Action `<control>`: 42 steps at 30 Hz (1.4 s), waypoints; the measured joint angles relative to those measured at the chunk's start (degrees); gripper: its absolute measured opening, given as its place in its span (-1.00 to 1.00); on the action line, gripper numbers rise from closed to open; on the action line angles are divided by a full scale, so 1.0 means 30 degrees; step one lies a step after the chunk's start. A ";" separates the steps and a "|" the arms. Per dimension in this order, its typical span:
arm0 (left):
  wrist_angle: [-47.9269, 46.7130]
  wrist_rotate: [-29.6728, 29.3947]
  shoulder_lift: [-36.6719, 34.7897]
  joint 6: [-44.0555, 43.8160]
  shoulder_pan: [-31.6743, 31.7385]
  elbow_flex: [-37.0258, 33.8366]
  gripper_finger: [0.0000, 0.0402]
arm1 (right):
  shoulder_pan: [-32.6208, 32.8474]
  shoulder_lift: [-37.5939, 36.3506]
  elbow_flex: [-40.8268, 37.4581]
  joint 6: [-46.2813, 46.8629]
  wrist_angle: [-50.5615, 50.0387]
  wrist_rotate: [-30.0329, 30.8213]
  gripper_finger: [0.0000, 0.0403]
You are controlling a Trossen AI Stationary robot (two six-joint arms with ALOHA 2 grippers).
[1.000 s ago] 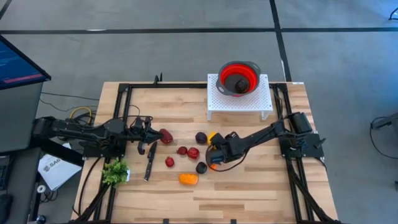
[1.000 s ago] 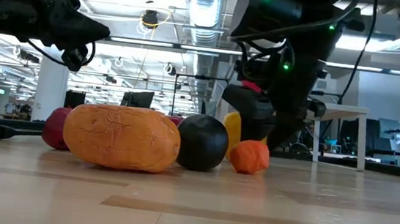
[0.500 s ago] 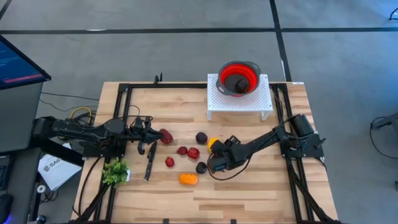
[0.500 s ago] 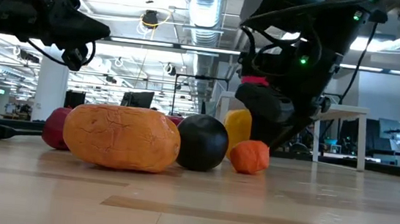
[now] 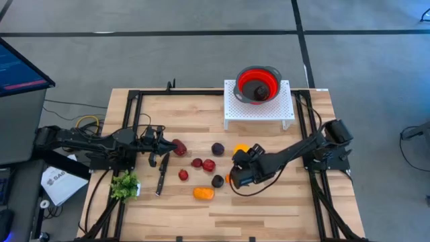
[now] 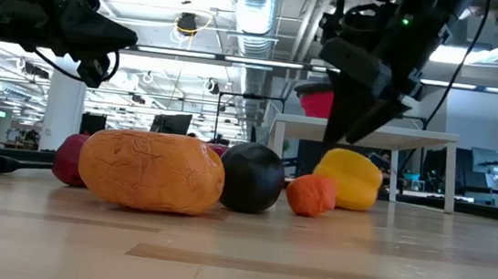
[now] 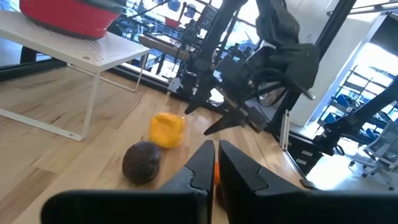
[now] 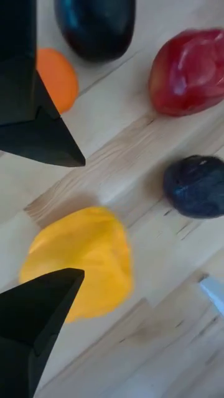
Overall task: Pick & Place Fruit
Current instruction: Put the yellow bell pepper into the orange strainer bowl on the shelf
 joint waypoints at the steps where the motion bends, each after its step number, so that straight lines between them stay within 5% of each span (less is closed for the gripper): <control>1: -0.0017 0.0000 0.0014 0.0000 -0.0006 0.0000 -0.91 | -0.0060 -0.0019 0.0002 -0.0140 0.0053 0.0000 0.37; 15: 0.0023 0.0000 0.0035 0.0015 -0.0005 0.0000 -0.91 | -0.2624 -0.0204 0.0002 -0.7699 -0.0315 -0.4192 0.96; 25: 0.0023 0.0000 0.0035 0.0009 0.0000 0.0000 -0.91 | -0.5262 -0.0088 -0.0003 -1.0268 -0.0639 -0.6303 0.86; 42: 0.0031 0.0000 0.0035 0.0007 0.0000 0.0000 -0.91 | -0.5581 -0.0088 -0.0005 -1.1143 -0.0595 -0.7354 0.85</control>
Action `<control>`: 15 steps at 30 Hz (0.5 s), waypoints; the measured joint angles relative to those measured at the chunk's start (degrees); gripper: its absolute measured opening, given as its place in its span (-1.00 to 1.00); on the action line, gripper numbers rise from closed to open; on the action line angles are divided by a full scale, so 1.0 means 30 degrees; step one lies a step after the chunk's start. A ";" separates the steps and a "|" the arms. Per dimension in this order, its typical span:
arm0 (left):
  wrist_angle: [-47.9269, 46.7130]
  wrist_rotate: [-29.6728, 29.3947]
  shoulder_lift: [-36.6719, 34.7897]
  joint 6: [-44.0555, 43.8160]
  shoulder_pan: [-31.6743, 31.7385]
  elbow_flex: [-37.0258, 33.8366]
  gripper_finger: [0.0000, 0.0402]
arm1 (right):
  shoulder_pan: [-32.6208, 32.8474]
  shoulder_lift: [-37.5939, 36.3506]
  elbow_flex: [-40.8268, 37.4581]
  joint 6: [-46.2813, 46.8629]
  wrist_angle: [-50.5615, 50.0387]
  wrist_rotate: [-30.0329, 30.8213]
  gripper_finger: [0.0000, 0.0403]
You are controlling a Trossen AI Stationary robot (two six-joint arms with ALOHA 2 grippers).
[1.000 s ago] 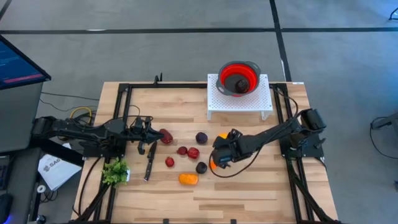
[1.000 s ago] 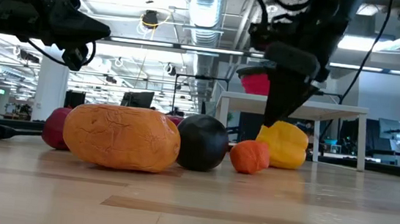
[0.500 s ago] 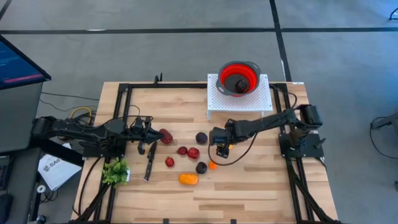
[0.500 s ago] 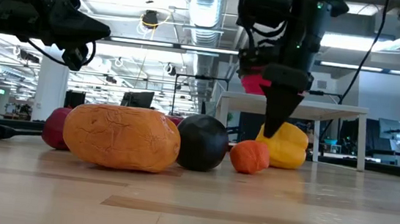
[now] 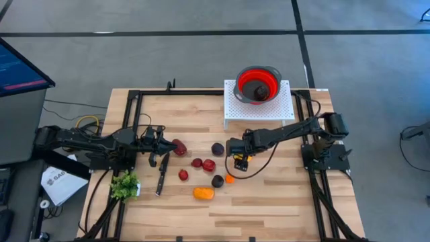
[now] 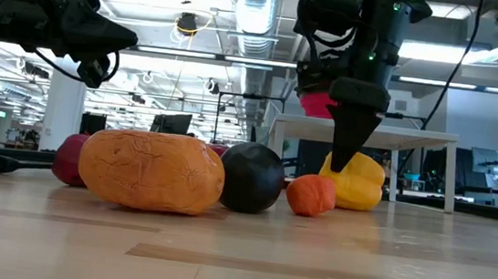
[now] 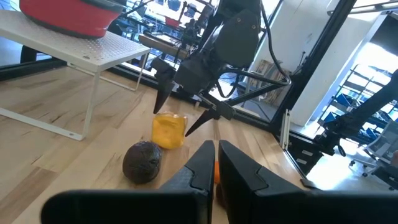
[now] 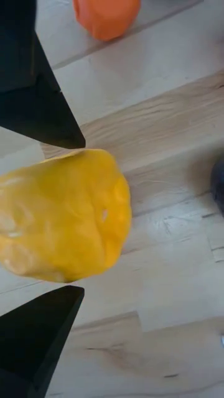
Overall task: Pick & Place Fruit
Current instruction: Put the yellow bell pepper into the orange strainer bowl on the shelf
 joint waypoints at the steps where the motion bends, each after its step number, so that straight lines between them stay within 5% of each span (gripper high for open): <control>1: 0.0000 0.0000 0.0000 0.0000 0.0001 0.0000 -0.91 | -0.0007 0.0000 0.0007 0.0000 -0.0026 0.0000 0.85; 15: 0.0086 0.0000 0.0022 0.0013 0.0001 0.0000 -0.91 | 0.0411 0.1796 -0.0116 -0.0856 0.1306 -0.0700 0.61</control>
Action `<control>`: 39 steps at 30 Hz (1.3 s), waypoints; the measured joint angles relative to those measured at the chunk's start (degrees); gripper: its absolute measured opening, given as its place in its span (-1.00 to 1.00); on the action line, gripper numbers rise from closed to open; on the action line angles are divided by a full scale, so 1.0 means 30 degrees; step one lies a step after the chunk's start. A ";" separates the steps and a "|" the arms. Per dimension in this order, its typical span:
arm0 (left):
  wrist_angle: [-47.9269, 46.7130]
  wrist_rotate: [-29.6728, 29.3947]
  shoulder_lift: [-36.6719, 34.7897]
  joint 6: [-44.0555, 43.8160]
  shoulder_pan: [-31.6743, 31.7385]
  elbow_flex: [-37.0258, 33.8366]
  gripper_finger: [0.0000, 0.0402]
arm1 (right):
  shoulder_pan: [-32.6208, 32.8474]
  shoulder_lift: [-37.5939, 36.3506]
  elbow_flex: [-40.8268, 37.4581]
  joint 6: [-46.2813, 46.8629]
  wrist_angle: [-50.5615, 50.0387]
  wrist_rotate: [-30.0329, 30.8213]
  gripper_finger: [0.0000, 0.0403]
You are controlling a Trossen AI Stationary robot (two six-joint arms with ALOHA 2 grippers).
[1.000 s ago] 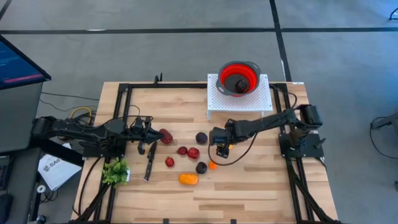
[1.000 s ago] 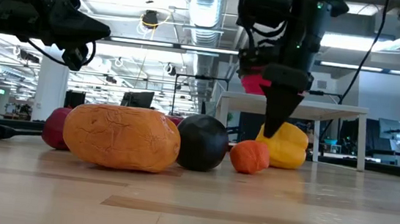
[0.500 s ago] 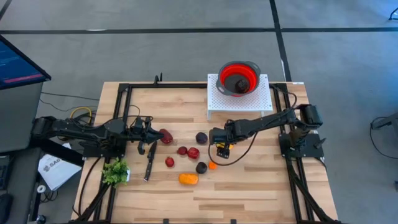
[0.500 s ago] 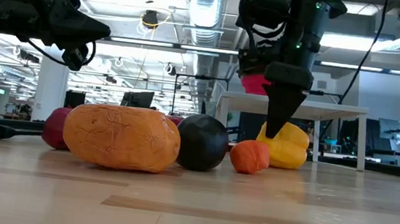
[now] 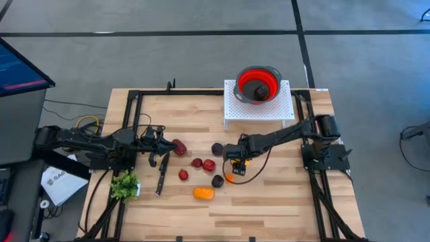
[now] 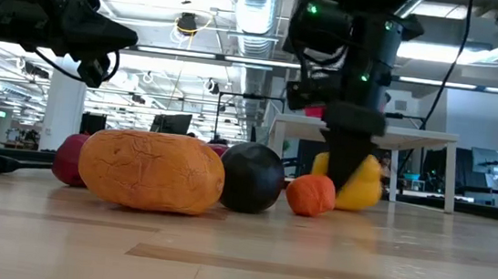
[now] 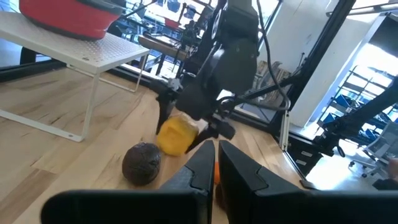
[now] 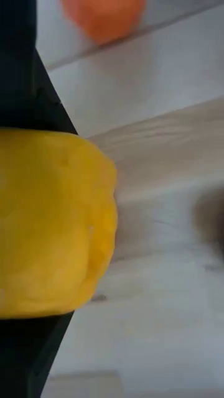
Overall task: Pick & Place Fruit
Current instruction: Put the yellow bell pepper into the orange strainer bowl on the shelf
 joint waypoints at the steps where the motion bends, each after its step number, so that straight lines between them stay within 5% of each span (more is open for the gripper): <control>1: -0.0001 0.0000 0.0019 0.0002 0.0000 0.0000 -0.91 | -0.0020 -0.0018 0.0068 0.0013 -0.0154 -0.0123 0.59; 7: -0.0049 0.0000 0.0248 -0.0013 -0.0007 0.0000 -0.91 | 0.0473 -0.0050 0.0436 0.0061 0.0259 0.0741 0.47; 13: 0.0008 0.0002 0.0455 -0.0018 -0.0002 0.0000 -0.91 | 0.2141 -0.1273 0.0136 0.0708 0.1937 0.4945 0.49; 22: 0.0066 0.0007 0.0722 -0.0020 -0.0007 0.0000 -0.91 | 0.3443 -0.5543 -0.4667 0.0379 1.1485 1.0733 0.50; 29: 0.0193 0.0006 0.0809 -0.0006 -0.0001 0.0000 -0.91 | 0.1100 -1.0180 -0.8486 -0.6171 2.2395 1.1089 0.50; 35: 0.0289 0.0000 0.0816 -0.0013 -0.0006 0.0000 -0.91 | -0.2514 -1.3023 -0.8079 -1.1493 2.3112 1.1129 0.50; 39: 0.0337 0.0000 0.0816 -0.0013 0.0000 0.0000 -0.91 | -0.5689 -1.3526 -0.7864 -1.0501 2.3028 1.0838 0.50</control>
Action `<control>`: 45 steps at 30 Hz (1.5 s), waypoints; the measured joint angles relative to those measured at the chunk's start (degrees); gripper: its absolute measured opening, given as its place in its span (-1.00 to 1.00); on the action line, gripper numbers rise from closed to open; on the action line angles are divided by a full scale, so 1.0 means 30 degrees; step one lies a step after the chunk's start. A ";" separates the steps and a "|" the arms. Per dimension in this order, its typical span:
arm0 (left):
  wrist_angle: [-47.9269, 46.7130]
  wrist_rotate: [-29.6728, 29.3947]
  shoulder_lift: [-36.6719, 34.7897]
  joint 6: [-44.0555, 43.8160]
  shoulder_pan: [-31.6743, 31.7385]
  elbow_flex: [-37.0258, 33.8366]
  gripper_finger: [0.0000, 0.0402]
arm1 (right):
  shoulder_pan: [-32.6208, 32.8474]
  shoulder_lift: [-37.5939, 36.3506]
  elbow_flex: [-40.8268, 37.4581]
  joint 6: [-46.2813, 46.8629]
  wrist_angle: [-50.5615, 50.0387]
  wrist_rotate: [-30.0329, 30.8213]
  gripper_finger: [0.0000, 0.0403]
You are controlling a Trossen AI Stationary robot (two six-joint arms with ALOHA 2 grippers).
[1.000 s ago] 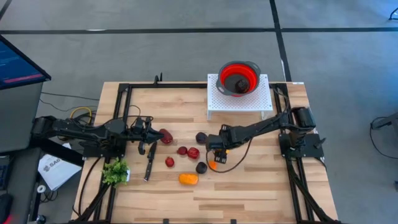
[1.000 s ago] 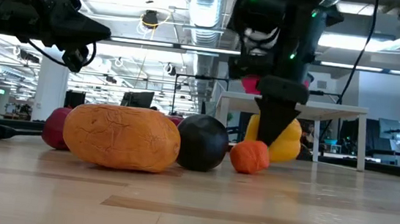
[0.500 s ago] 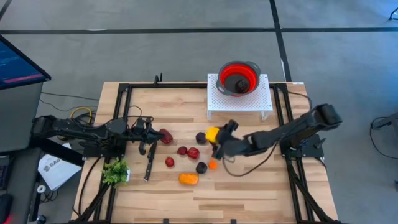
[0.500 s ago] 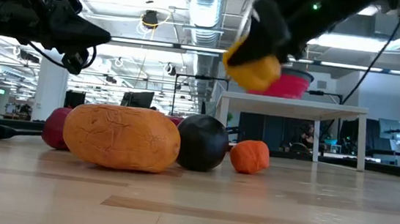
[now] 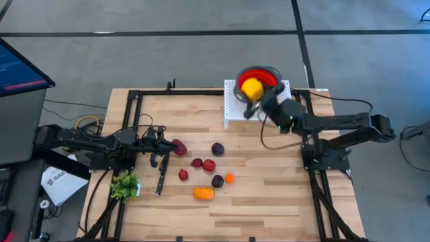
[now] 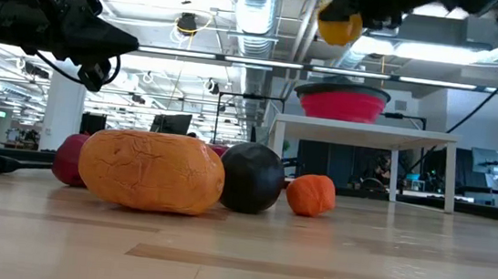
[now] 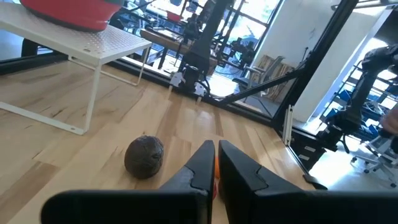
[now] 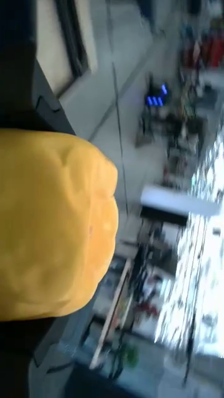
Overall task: Pick & Place Fruit
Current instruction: Put the yellow bell pepper into the orange strainer bowl on the shelf, then put the top purple plum into the orange strainer bowl on the shelf
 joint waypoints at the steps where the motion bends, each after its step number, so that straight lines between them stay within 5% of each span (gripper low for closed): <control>1: -0.0005 0.0000 0.0000 0.0000 0.0000 0.0000 -0.91 | -0.0960 0.0012 0.0002 0.0788 -0.0289 -0.0444 0.50; 8: 0.0108 -0.0007 0.0000 0.0029 -0.0007 0.0000 -0.91 | -0.6433 0.0900 0.0002 0.5604 -0.1618 -0.5601 0.50; 15: 0.0124 -0.0007 0.0000 0.0036 0.0000 0.0000 -0.91 | -0.8368 0.2531 0.0002 0.5944 -0.1655 -0.6997 0.50; 24: 0.0117 -0.0007 0.0000 0.0007 0.0000 0.0000 -0.91 | -0.8891 0.3718 0.0002 0.5937 -0.1807 -0.7075 0.53; 33: 0.0109 -0.0002 0.0000 0.0007 -0.0006 0.0000 -0.91 | -0.9163 0.4554 0.0002 0.5490 -0.1287 -0.7056 0.78; 45: 0.0102 0.0000 -0.0007 0.0000 0.0000 0.0000 -0.91 | -0.8883 0.2979 0.0005 0.4950 -0.1397 -0.6427 0.87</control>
